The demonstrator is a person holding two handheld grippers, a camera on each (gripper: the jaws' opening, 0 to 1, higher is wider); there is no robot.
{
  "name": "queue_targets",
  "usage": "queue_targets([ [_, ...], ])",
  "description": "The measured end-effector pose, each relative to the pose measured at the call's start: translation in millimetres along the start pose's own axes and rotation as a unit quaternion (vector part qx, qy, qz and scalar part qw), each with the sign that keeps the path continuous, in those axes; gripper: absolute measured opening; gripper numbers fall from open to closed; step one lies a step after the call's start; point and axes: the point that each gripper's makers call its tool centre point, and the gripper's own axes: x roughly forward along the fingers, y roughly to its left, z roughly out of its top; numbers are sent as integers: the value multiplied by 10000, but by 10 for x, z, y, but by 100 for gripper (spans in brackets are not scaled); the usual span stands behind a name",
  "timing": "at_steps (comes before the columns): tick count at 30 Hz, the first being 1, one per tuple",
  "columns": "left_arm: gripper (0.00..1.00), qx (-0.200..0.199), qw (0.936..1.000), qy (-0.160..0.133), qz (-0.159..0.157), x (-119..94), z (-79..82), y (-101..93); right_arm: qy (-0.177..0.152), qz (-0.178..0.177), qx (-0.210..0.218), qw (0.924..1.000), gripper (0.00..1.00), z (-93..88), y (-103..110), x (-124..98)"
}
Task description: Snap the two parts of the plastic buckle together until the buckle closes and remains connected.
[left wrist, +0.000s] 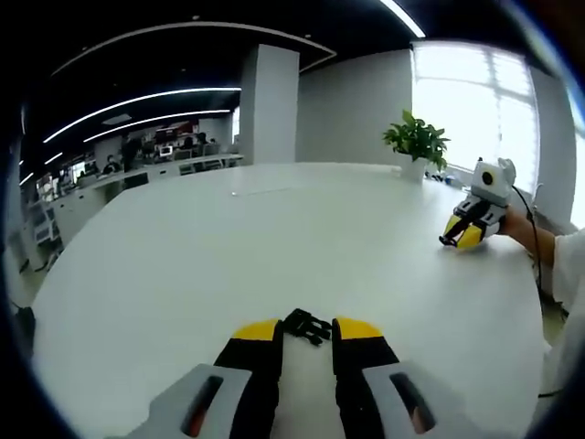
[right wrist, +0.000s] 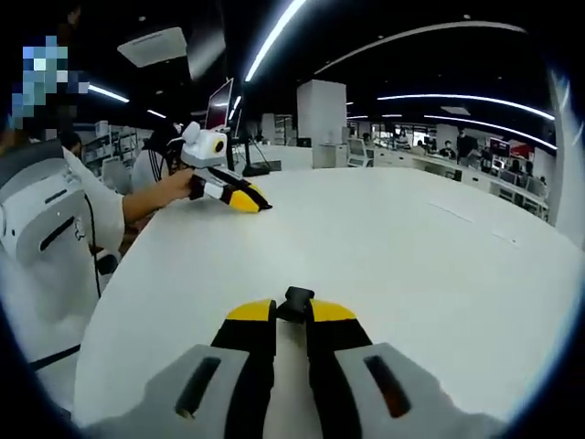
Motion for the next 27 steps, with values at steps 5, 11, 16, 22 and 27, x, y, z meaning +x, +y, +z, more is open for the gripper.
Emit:
queue_targets([
  [5,21,124,9999,34,15,-8,-10,-35,112,175,-105,9997,12,-16,27,10],
  [11,21,266,9996,3,-36,-9,-21,-69,206,310,-155,9992,12,-52,71,39],
  [16,26,324,9994,-18,-94,-18,-24,-76,184,264,-121,9994,14,-50,47,43],
  [22,40,415,9990,-69,-157,-34,-18,-121,119,293,-31,9995,18,-27,60,54],
  [27,48,578,9979,-247,-146,-94,89,-99,25,310,24,9995,20,17,88,56],
])
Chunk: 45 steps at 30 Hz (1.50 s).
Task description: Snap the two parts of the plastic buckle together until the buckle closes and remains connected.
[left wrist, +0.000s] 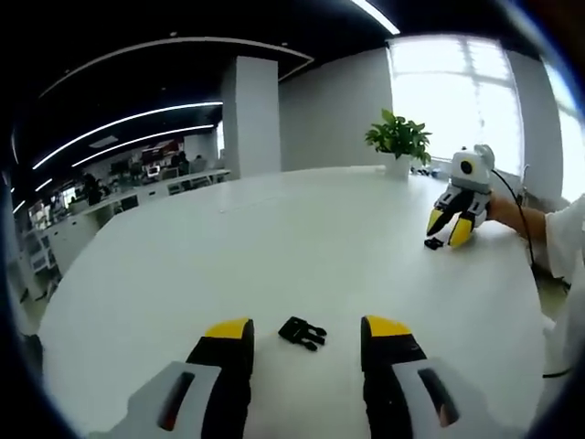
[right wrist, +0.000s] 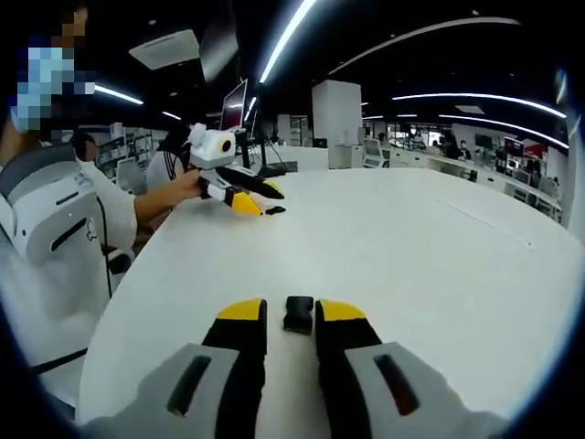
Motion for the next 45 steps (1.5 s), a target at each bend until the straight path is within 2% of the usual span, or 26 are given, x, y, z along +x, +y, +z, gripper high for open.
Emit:
queue_targets([
  [2,51,206,9998,-55,28,-15,42,26,-27,-3,1,10000,20,14,13,-3],
  [3,52,441,9990,-103,16,-19,73,40,-49,-12,11,10000,20,24,16,-5],
  [7,51,510,9986,-145,-64,-31,106,41,-121,-50,3,9999,20,59,34,-17],
  [10,52,569,9980,-152,-228,-31,118,20,-189,-196,-182,9995,20,90,19,-26],
  [11,52,631,9977,-108,-219,-35,128,33,-151,-199,-189,9995,20,92,45,-26],
  [12,52,953,9950,-111,-285,-45,162,27,-162,-196,-205,9995,21,97,55,-29],
  [14,52,1111,9935,-22,-242,-61,190,42,-200,-175,-188,9995,21,119,74,-29],
  [15,52,1337,9905,7,-315,-69,208,32,-207,-168,-184,9995,21,126,85,-27],
  [17,52,1512,9877,144,-364,-76,204,32,-220,-175,-205,9994,21,135,98,-26],
  [19,52,1496,9876,212,-429,-64,217,33,-227,-180,-208,9994,21,140,101,-23],
  [21,52,1550,9851,407,-616,-55,193,29,-239,-184,-208,9993,21,143,112,-18],
  [23,52,1786,9788,712,-710,-55,149,58,-171,-237,-298,9991,21,118,107,-14],
  [25,51,1899,9751,867,-752,-58,136,68,-140,-243,-315,9991,21,109,105,-16],
  [26,51,2020,9705,991,-866,-62,132,60,-128,-258,-319,9991,21,103,103,-21],
  [28,51,2070,9676,1104,-936,-57,153,65,-141,-272,-293,9991,21,102,95,-29],
  [30,51,2281,9590,1211,-1169,-63,158,39,-157,-286,-272,9991,21,104,87,-36],
  [31,51,2247,9595,1218,-1182,-56,182,43,-168,-300,-261,9991,21,105,81,-39],
  [34,50,2418,9514,1410,-1286,-45,186,76,-184,-312,-239,9991,21,102,78,-44],
  [36,48,2687,9398,1587,-1390,-40,148,94,-170,-317,-238,9991,21,96,79,-47],
  [38,47,2791,9334,1714,-1466,-17,123,97,-163,-325,-245,9990,21,96,76,-51],
  [41,47,2907,9262,1873,-1503,26,99,113,-169,-342,-246,9990,21,105,66,-59],
  [45,46,3067,9190,1919,-1565,47,95,125,-199,-363,-265,9988,21,119,65,-70],
])
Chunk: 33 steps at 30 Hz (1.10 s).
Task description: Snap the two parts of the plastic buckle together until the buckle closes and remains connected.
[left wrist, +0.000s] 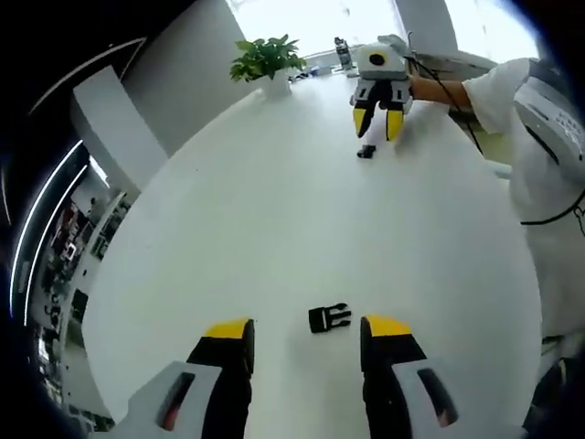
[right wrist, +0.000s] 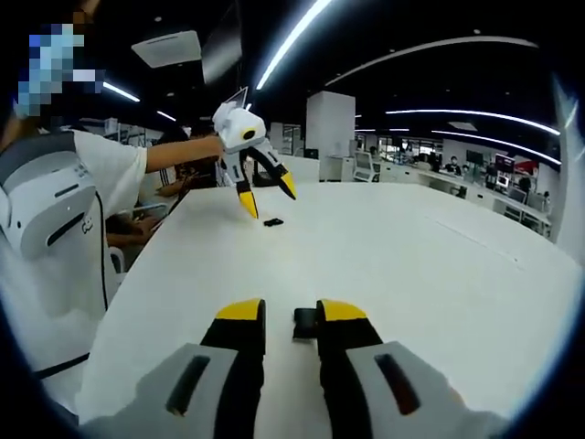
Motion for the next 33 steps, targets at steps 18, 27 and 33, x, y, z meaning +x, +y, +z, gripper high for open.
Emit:
queue_targets([
  [18,33,1645,9793,1039,-558,118,-45,33,-64,-84,68,9999,20,6,-50,-13],
  [27,29,2265,9595,1411,-905,148,0,-27,-109,-137,140,9997,20,-17,-59,-45],
  [33,23,2468,9467,1529,-1394,147,-27,-129,-141,-154,153,9997,20,-10,-53,-61],
])
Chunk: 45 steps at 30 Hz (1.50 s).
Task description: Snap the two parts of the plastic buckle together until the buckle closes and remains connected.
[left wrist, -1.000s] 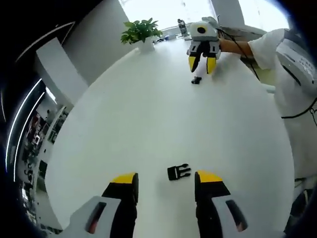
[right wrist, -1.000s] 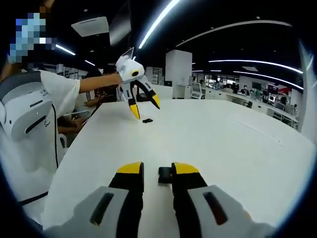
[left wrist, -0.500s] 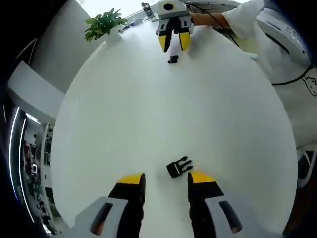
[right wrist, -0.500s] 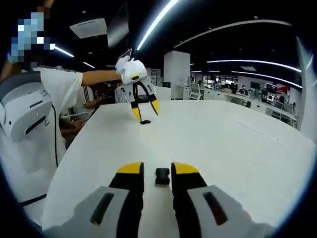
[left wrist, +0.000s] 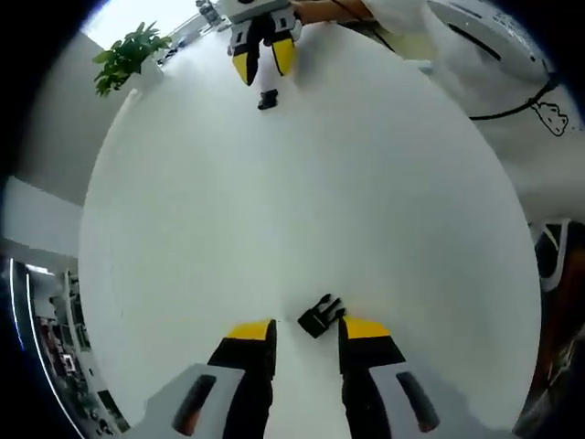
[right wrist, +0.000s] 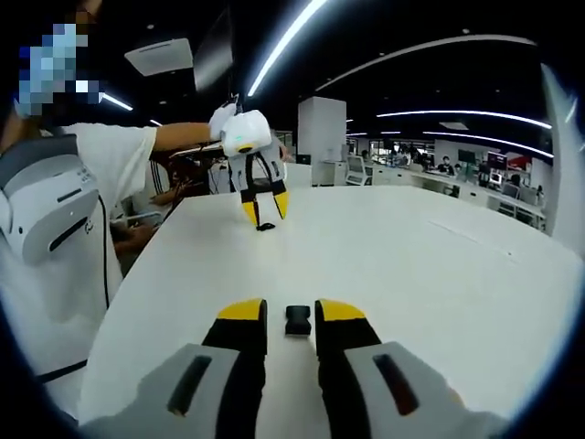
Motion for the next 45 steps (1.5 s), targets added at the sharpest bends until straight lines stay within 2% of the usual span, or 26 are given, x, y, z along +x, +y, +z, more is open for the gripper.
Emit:
queue_targets([
  [5,20,11,9997,-33,-253,16,41,-22,3,-18,5,10000,19,7,-11,-11],
  [10,12,-53,9990,-11,-440,37,27,-3,-33,-7,8,10000,19,52,-12,-8],
  [12,11,-146,9986,-41,-509,38,36,-1,-11,3,1,10000,19,54,-14,-5],
  [19,9,-522,9967,-274,-560,-3,96,32,23,0,42,10000,19,30,-34,6],
  [24,9,-584,9962,-378,-533,-25,143,53,12,22,84,10000,18,30,-32,31],
  [29,9,-807,9950,-301,-512,7,199,70,7,38,92,10000,18,32,-29,43],
  [32,9,-1270,9909,-137,-432,48,247,120,13,48,121,9999,18,24,-21,51],
  [34,9,-1659,9856,-63,-323,66,313,169,18,43,130,9999,18,16,-17,46],
  [35,9,-1599,9863,-108,-382,63,352,159,26,44,132,9999,18,11,-15,43],
  [37,9,-1754,9836,-185,-373,63,448,159,35,38,124,9999,18,0,-8,30],
  [39,9,-1649,9857,-83,-347,64,523,125,28,44,124,9999,18,-6,2,17],
  [41,9,-1691,9851,54,-295,88,566,115,48,39,129,9999,18,-24,8,8],
  [43,9,-1777,9830,236,-392,114,591,60,65,40,125,9999,18,-39,11,1],
  [45,9,-1787,9827,271,-393,138,635,44,68,47,135,9999,18,-45,15,-2],
])
